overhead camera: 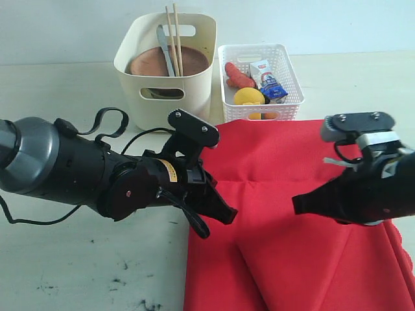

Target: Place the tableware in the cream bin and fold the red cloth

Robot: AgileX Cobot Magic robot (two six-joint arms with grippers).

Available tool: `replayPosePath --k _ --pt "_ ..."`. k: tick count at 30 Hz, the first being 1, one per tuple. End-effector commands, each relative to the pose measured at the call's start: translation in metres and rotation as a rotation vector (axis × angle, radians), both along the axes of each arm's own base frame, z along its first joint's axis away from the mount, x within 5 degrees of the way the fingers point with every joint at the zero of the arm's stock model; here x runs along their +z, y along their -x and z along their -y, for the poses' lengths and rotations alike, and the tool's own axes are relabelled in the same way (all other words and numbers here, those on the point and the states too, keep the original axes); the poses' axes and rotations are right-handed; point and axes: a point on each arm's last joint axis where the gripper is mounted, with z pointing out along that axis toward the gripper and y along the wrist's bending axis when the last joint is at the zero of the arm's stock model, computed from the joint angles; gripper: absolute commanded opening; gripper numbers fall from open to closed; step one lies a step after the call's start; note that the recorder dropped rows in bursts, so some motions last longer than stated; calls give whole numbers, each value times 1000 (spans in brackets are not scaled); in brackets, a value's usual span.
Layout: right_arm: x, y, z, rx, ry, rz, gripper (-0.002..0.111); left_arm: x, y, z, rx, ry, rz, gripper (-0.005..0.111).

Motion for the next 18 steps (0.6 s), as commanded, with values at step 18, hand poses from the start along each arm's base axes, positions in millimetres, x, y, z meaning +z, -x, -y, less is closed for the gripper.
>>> replayPosePath --k 18 --pt "-38 -13 -10 157 113 -244 0 0 -1 1 13 10 -2 3"
